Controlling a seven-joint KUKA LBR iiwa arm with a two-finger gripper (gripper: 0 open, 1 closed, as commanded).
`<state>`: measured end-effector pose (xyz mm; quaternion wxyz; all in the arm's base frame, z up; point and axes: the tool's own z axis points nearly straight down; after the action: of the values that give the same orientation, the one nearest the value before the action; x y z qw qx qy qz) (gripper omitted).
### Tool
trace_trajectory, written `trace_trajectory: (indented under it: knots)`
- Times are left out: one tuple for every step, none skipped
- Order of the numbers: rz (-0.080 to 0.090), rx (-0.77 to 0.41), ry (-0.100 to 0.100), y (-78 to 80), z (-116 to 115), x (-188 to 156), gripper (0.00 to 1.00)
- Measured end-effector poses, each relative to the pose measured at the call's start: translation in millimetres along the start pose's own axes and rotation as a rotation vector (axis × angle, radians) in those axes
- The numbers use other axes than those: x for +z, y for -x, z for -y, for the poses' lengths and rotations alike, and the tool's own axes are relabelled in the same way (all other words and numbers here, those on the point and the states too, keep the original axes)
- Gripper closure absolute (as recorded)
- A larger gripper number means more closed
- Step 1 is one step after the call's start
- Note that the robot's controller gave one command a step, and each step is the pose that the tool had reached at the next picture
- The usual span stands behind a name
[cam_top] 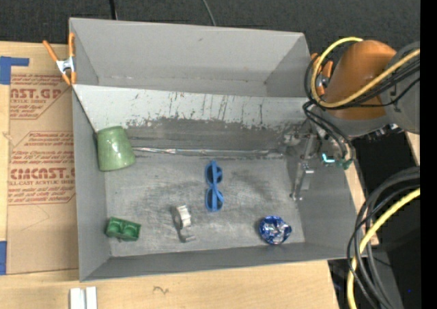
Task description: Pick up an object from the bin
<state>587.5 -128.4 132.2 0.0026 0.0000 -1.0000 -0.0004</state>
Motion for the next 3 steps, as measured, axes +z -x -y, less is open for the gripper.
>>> trace_trajectory:
  knots:
    - [0.014, -0.219, -0.002, -67.8, -60.8, 60.7, 0.0]
    - [0.037, -0.245, -0.005, -100.1, -44.3, 58.2, 0.0]
    - [0.023, -0.249, -0.003, -102.2, -45.3, 58.4, 1.0]
